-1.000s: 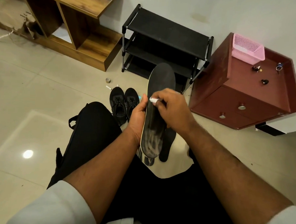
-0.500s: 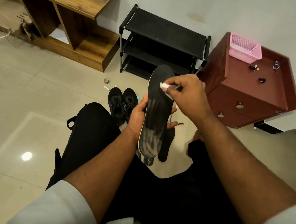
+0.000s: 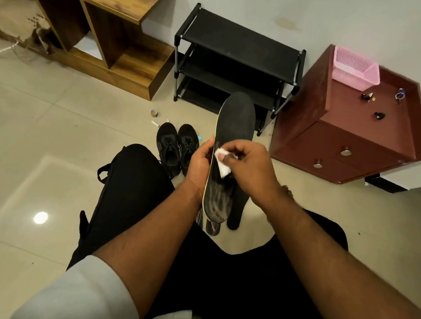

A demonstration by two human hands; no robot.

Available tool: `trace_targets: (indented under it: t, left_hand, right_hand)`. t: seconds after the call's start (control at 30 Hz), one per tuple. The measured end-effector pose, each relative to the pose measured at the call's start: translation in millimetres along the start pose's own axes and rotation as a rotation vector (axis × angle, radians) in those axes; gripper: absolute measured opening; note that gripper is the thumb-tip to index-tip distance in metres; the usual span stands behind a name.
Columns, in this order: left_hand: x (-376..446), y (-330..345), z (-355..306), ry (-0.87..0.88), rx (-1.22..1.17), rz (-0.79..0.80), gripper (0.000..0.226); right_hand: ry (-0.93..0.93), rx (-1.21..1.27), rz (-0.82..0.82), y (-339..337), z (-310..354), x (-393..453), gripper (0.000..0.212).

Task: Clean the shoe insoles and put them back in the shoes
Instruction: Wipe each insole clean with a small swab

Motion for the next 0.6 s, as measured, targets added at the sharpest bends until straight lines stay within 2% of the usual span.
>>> trace_targets:
  t: [0.13,0.2,0.37,0.6]
  left_hand:
    - [-8,6,13,-0.045,0.089,0.009,0.047]
    - [-10,5,11,-0.022,0.104,0.002,0.048]
    - [-8,-2,0,0.030,0.059,-0.042,0.053]
    - [-13,4,13,-0.003,0.085,-0.023,0.047]
  right_hand:
    - [0.087,0.067,-0.252,-19,2,18,0.004]
    - [0.090,0.024,-0.246,-17,5,19,0.002]
    - [0.122,-0.034,-0.067,7,3,-10,0.003]
    - [0.142,0.043,-0.237,-10,4,17,0.006]
Point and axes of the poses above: each hand's wrist, its own x-axis towards the middle knuckle, its own y-axis out of the palm, z = x × y, the point moved 7 cm from there along x, towards the middle knuckle, and after that the axes turned 13 degrees about -x, right-handed, at the moved point
